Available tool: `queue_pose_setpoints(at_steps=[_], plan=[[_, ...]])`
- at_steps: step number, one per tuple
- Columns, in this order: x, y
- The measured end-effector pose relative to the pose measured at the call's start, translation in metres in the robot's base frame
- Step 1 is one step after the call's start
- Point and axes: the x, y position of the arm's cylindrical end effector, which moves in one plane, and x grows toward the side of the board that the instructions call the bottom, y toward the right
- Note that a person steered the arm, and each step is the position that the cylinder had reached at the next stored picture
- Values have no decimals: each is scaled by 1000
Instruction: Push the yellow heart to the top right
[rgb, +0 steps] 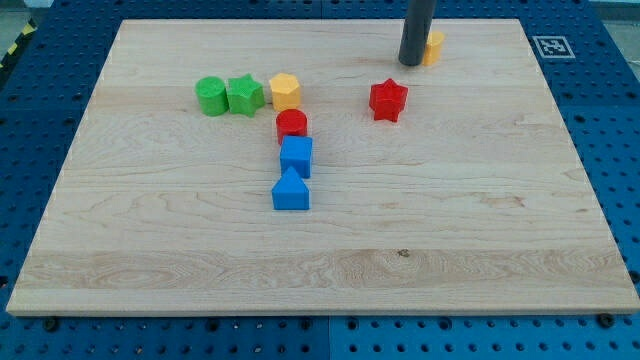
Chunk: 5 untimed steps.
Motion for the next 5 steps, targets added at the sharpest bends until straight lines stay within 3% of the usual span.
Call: queue_pose_setpoints(at_steps=[1,4,5], plan=[[-21,2],[-27,81],[-10,51]])
